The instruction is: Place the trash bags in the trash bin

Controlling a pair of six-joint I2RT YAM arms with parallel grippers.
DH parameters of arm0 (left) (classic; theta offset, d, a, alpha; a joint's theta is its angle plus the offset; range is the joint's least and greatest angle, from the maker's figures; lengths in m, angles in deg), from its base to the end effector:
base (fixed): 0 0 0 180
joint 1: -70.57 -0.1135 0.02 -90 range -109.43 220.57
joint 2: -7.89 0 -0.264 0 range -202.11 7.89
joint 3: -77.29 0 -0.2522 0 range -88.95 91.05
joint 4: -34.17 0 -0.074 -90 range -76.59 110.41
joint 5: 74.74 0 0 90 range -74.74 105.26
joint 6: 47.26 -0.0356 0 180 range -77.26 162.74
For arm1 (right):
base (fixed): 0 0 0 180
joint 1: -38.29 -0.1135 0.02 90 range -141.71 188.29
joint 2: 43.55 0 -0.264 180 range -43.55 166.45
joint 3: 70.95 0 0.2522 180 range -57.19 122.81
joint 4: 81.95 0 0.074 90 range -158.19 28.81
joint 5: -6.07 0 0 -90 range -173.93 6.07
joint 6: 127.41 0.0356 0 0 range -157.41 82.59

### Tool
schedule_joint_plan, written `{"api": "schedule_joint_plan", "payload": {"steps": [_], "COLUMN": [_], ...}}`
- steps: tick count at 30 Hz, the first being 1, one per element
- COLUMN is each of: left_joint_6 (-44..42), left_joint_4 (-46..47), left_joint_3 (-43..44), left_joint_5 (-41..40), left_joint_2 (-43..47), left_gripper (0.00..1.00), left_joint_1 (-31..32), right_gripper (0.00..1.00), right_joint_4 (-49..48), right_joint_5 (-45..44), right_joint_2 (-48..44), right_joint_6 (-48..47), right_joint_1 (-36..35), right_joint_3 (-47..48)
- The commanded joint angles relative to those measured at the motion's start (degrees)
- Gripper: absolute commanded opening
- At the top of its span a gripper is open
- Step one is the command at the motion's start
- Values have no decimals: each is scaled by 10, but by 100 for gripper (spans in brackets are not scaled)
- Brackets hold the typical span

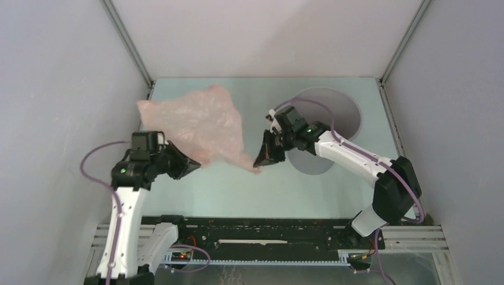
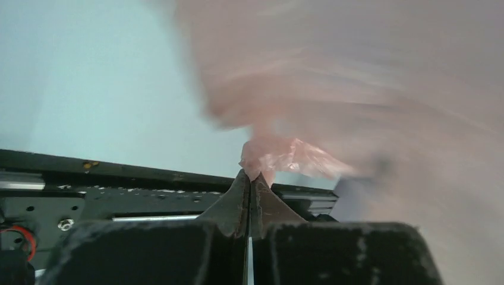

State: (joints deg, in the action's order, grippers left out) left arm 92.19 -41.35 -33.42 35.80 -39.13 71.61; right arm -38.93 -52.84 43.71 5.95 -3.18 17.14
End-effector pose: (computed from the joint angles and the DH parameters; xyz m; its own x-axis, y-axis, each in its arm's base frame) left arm 0.1374 -0.0150 0.3162 -0.6932 -0.6991 -0.1754 -0.4612 0.6173 -0.6374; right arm 0.2403 0.2369 0.3107 -0.9521 -0.0568 -0.3006 -0.2752 0.5877 0.7608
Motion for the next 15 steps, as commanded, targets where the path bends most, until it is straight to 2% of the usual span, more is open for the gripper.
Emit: {"api": "schedule_joint_plan", "payload": {"steps": [1, 3, 5, 7, 8, 9, 11, 13, 15], "left_joint_6": [-10, 7, 18, 22, 20, 17, 11, -3, -14], "left_joint_4": [18, 46, 83, 92, 89, 72, 22, -5, -6], "left_joint_3": [218, 341, 463, 541, 547, 534, 447, 303, 222], "left_joint_5": [16, 52, 58, 47, 38, 23, 6, 47, 70], "left_joint_2": [17, -41, -84, -108, -111, -107, -87, -69, -34], "left_gripper": [0, 0, 0, 0, 0, 0, 0, 0, 0], "left_joint_1": [-6, -2, 0, 0, 0, -1, -1, -5, -7], "right_gripper": [0, 0, 0, 0, 0, 0, 0, 0, 0], "right_joint_4": [-15, 24, 96, 142, 153, 155, 149, 137, 128], "right_joint_5": [20, 16, -5, -33, -42, -47, -49, -36, -38], "right_joint_2": [-44, -22, 16, 50, 58, 59, 47, 29, 8], "right_joint_6": [37, 25, -13, -50, -65, -75, -73, -51, -49], "right_joint_1": [19, 28, 20, 5, 0, -5, -8, -1, -7], "right_joint_3": [54, 164, 345, 462, 490, 494, 435, 334, 267]}}
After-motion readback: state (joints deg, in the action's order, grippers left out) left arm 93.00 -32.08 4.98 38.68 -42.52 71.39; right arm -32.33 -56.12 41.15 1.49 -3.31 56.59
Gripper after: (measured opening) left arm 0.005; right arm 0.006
